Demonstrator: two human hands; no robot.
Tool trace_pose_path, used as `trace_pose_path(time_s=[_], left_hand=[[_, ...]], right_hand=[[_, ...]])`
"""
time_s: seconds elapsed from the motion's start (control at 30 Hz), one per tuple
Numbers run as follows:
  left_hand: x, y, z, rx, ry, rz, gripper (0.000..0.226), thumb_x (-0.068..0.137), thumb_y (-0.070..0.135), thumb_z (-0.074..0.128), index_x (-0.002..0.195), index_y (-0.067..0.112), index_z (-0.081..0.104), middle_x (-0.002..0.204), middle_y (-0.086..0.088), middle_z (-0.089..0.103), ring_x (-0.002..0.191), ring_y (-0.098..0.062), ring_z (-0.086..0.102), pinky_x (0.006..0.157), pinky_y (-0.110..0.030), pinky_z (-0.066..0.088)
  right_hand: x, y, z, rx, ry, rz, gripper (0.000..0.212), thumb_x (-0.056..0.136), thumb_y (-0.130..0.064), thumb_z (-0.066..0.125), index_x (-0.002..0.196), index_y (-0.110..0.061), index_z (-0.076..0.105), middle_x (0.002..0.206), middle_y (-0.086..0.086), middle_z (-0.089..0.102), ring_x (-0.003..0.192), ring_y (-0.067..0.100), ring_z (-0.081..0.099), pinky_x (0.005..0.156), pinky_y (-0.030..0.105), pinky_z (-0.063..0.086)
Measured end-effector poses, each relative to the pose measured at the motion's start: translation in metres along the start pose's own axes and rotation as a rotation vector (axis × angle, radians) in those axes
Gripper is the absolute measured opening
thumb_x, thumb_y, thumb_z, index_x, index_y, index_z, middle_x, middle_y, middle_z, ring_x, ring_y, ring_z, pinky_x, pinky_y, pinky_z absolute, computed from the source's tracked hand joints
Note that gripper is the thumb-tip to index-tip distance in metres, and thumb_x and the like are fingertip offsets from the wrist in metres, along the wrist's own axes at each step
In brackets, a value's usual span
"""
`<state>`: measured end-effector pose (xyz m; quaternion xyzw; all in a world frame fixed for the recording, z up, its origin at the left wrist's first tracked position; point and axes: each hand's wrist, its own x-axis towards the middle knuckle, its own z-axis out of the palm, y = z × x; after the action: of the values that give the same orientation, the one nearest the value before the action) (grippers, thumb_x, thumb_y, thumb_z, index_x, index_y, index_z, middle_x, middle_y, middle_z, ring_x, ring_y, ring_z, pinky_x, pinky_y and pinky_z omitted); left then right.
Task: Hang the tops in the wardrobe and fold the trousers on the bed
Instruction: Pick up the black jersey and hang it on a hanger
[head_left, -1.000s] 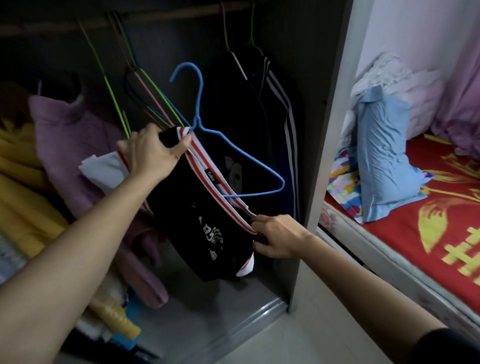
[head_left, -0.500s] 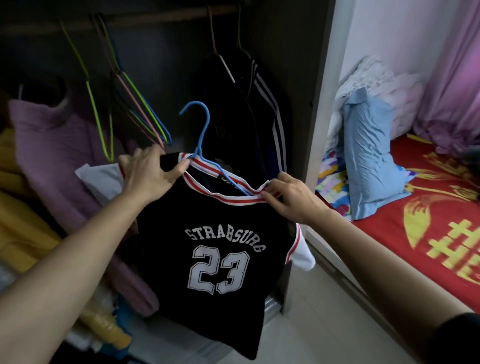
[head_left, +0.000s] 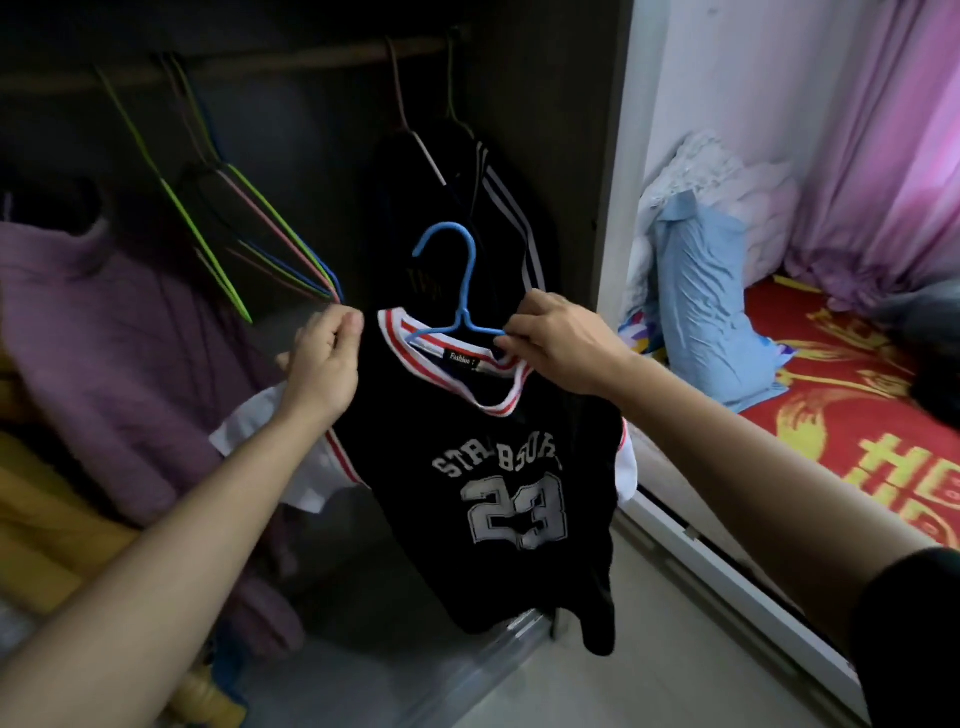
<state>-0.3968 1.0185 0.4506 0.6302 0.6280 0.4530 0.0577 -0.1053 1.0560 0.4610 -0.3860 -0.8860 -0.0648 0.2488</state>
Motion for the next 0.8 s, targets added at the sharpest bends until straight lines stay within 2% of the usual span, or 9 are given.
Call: trace_pose_path(time_s=[0.13, 0.3, 0.37, 0.43, 0.47, 0.53, 0.67, 0.73, 0.8], left_hand=[[0.003, -0.020, -0.017, -0.044, 0.108, -0.115, 0.027, 0.103, 0.036, 0.042, 0.102, 0.018, 0.062, 0.094, -0.001, 0.060, 0.104, -0.031, 0.058, 0.103, -0.055, 0.038], [0.012, -0.024, -0.022, -0.100, 0.091, -0.083, 0.022, 0.102, 0.035, 0.045, 0.093, 0.028, 0.064, 0.094, 0.000, 0.063, 0.098, -0.024, 0.060, 0.096, -0.049, 0.042], [0.017, -0.022, -0.024, -0.085, 0.075, -0.049, 0.021, 0.102, 0.037, 0.046, 0.094, 0.031, 0.064, 0.099, -0.003, 0.065, 0.100, -0.023, 0.059, 0.096, -0.046, 0.042], [0.018, -0.022, -0.021, 0.051, 0.045, -0.021, 0.026, 0.102, 0.041, 0.046, 0.104, 0.028, 0.068, 0.105, -0.002, 0.064, 0.108, -0.026, 0.056, 0.098, -0.042, 0.035], [0.018, -0.021, -0.019, 0.100, 0.032, 0.002, 0.027, 0.102, 0.041, 0.046, 0.106, 0.027, 0.069, 0.104, -0.002, 0.064, 0.109, -0.026, 0.055, 0.093, -0.036, 0.029], [0.017, -0.016, -0.014, 0.117, 0.024, 0.064, 0.026, 0.102, 0.036, 0.049, 0.104, 0.022, 0.071, 0.098, -0.002, 0.063, 0.105, -0.024, 0.055, 0.081, -0.025, 0.019], [0.023, -0.015, -0.020, 0.072, 0.047, 0.157, 0.023, 0.101, 0.030, 0.051, 0.100, 0.020, 0.072, 0.088, -0.003, 0.062, 0.088, -0.011, 0.053, 0.067, -0.010, 0.022], [0.029, -0.022, -0.027, 0.068, 0.052, 0.120, 0.020, 0.101, 0.037, 0.049, 0.102, 0.031, 0.068, 0.091, 0.004, 0.061, 0.089, -0.007, 0.052, 0.072, -0.013, 0.022], [0.034, -0.028, -0.034, 0.084, 0.034, 0.073, 0.017, 0.100, 0.048, 0.045, 0.104, 0.043, 0.061, 0.097, 0.010, 0.060, 0.097, -0.008, 0.051, 0.083, -0.026, 0.023]], right_hand=[[-0.009, 0.028, -0.012, -0.019, -0.060, 0.122, 0.034, 0.102, -0.041, 0.049, 0.108, -0.014, 0.070, 0.111, 0.009, 0.053, 0.106, 0.030, 0.056, 0.079, 0.034, 0.045], [0.004, 0.021, -0.027, 0.073, 0.092, 0.121, 0.031, 0.103, -0.040, 0.048, 0.100, -0.014, 0.065, 0.099, 0.006, 0.053, 0.094, 0.027, 0.057, 0.076, 0.037, 0.048], [0.010, 0.011, -0.025, 0.024, -0.096, 0.092, 0.030, 0.103, -0.040, 0.045, 0.102, -0.016, 0.062, 0.098, 0.008, 0.055, 0.095, 0.030, 0.058, 0.080, 0.043, 0.049], [0.015, 0.003, -0.022, -0.034, -0.344, 0.094, 0.030, 0.103, -0.041, 0.044, 0.107, -0.017, 0.062, 0.101, 0.008, 0.057, 0.098, 0.031, 0.060, 0.085, 0.046, 0.048], [0.017, 0.001, -0.021, -0.028, -0.386, 0.095, 0.031, 0.103, -0.041, 0.045, 0.110, -0.017, 0.063, 0.101, 0.008, 0.058, 0.098, 0.031, 0.060, 0.085, 0.046, 0.048], [0.022, -0.002, -0.021, 0.037, -0.299, 0.067, 0.031, 0.103, -0.040, 0.047, 0.111, -0.016, 0.065, 0.100, 0.008, 0.057, 0.095, 0.030, 0.060, 0.083, 0.045, 0.048], [0.035, -0.004, -0.027, 0.258, 0.019, 0.040, 0.025, 0.103, -0.038, 0.048, 0.098, -0.019, 0.063, 0.089, 0.001, 0.052, 0.083, 0.022, 0.058, 0.077, 0.042, 0.049], [0.041, 0.000, -0.033, 0.290, 0.037, 0.072, 0.026, 0.103, -0.040, 0.047, 0.100, -0.021, 0.065, 0.087, -0.004, 0.052, 0.080, 0.017, 0.057, 0.074, 0.039, 0.049], [0.047, 0.004, -0.042, 0.274, 0.019, 0.077, 0.025, 0.103, -0.042, 0.047, 0.100, -0.025, 0.065, 0.085, -0.009, 0.052, 0.078, 0.014, 0.056, 0.069, 0.035, 0.048]])
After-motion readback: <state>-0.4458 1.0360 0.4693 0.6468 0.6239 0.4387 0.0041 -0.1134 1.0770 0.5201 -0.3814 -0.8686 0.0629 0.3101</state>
